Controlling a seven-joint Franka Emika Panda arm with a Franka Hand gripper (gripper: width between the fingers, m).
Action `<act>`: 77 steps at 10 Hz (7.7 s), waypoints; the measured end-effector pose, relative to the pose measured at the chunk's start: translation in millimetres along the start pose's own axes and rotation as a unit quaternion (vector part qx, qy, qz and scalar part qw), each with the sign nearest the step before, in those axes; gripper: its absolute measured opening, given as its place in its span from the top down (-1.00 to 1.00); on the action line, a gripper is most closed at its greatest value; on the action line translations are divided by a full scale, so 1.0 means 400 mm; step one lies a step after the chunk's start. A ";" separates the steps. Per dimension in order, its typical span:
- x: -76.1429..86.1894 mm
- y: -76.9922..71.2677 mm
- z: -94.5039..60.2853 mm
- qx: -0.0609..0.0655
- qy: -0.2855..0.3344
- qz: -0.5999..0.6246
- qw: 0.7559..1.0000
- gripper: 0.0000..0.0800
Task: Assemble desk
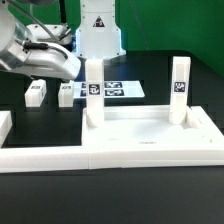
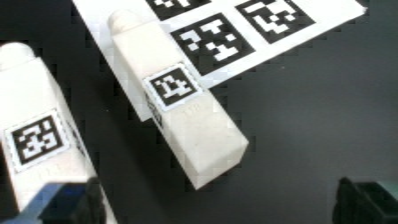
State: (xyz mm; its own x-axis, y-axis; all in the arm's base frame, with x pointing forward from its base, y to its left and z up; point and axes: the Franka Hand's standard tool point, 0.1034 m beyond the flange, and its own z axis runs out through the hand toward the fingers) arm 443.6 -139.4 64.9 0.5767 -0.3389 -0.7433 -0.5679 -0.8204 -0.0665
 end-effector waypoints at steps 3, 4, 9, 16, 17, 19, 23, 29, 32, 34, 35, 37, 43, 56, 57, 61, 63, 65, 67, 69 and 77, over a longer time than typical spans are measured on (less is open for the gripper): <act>0.001 0.027 0.067 0.007 -0.021 0.016 1.000 -0.62; 0.000 0.036 0.082 0.008 -0.027 0.020 0.999 -0.62; -0.004 0.023 0.135 0.003 -0.046 0.021 0.999 -0.62; 0.016 0.028 0.174 -0.005 -0.050 0.024 0.998 -0.60; 0.016 0.028 0.174 -0.005 -0.050 0.024 0.998 -0.10; 0.017 0.028 0.174 -0.005 -0.050 0.024 0.998 0.24; 0.017 0.029 0.174 -0.005 -0.050 0.024 0.998 0.28; -0.091 -0.031 0.038 -0.001 -0.055 0.013 0.998 0.28; -0.216 -0.128 -0.015 -0.033 -0.029 0.033 0.998 0.28; -0.233 -0.222 -0.045 -0.047 0.034 0.025 0.998 0.28; -0.225 -0.228 -0.060 -0.055 0.070 0.008 0.996 0.28; -0.201 -0.225 -0.067 -0.039 0.129 0.001 0.991 0.28; -0.206 -0.346 -0.061 -0.010 0.320 -0.023 0.947 0.28; -0.179 -0.664 -0.142 0.033 0.618 -0.149 0.771 0.28; -0.179 -0.692 -0.092 0.036 0.629 -0.163 0.759 0.28; -0.133 -0.618 -0.089 -0.059 0.626 -0.222 0.745 0.28; -0.117 -0.602 -0.156 -0.103 0.622 -0.260 0.731 0.28; -0.131 -0.648 -0.110 -0.082 0.622 -0.254 0.736 0.28; -0.151 -0.672 -0.085 -0.072 0.620 -0.251 0.740 0.28; -0.145 -0.668 -0.079 -0.075 0.619 -0.251 0.741 0.28; -0.124 -0.713 -0.054 -0.086 0.617 -0.263 0.737 0.28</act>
Offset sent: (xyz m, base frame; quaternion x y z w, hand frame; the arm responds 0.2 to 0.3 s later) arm -0.0207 0.0112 -0.0218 0.0533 -0.0372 0.0073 0.9979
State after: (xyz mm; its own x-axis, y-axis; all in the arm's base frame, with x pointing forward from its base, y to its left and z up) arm 589.6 101.4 135.3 0.8454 -0.0260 0.5336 -0.0526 -0.9980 0.0348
